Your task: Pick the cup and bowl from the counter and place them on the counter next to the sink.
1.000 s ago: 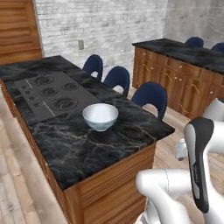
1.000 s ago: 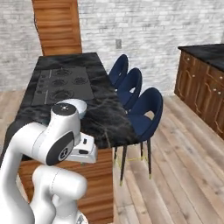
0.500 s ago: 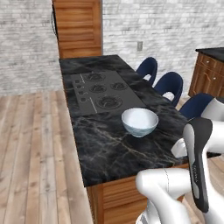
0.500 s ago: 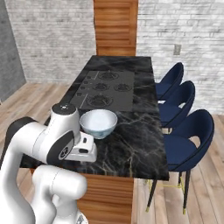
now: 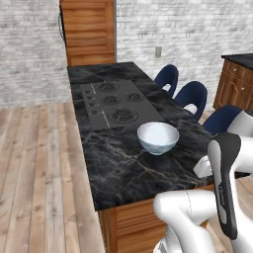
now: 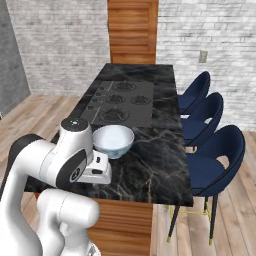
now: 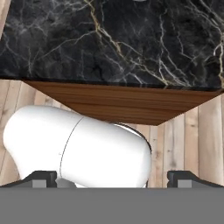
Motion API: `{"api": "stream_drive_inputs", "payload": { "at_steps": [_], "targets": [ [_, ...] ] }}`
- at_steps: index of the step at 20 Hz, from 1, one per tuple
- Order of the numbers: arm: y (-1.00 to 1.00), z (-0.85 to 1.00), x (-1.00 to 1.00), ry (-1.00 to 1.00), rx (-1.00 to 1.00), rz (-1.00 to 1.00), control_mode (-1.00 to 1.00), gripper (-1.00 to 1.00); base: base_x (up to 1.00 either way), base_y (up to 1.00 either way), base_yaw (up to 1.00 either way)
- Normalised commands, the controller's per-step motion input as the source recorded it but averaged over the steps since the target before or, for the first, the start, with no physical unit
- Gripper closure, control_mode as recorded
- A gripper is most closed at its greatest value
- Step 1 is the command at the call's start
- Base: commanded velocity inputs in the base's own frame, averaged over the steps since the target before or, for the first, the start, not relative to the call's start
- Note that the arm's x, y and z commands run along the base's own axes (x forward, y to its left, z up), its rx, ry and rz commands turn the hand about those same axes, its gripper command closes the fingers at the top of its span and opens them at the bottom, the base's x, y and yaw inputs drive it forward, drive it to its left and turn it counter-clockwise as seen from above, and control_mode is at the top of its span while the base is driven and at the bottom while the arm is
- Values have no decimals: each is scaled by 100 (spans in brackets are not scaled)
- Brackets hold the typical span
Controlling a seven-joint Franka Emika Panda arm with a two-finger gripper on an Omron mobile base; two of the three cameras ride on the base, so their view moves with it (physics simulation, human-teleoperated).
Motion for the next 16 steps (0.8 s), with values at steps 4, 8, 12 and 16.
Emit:
{"api": "stream_drive_inputs", "payload": {
  "at_steps": [4, 8, 12, 16],
  "targets": [
    [0, 0, 0, 0, 0, 0, 100, -100, 0, 0, 0],
    [0, 0, -3, 0, 0, -1, -100, -100, 0, 0, 0],
    [12, 13, 17, 16, -10, -7, -100, -100, 0, 0, 0],
    [-3, 32, 57, 31, -15, 0, -100, -100, 0, 0, 0]
  ]
}}
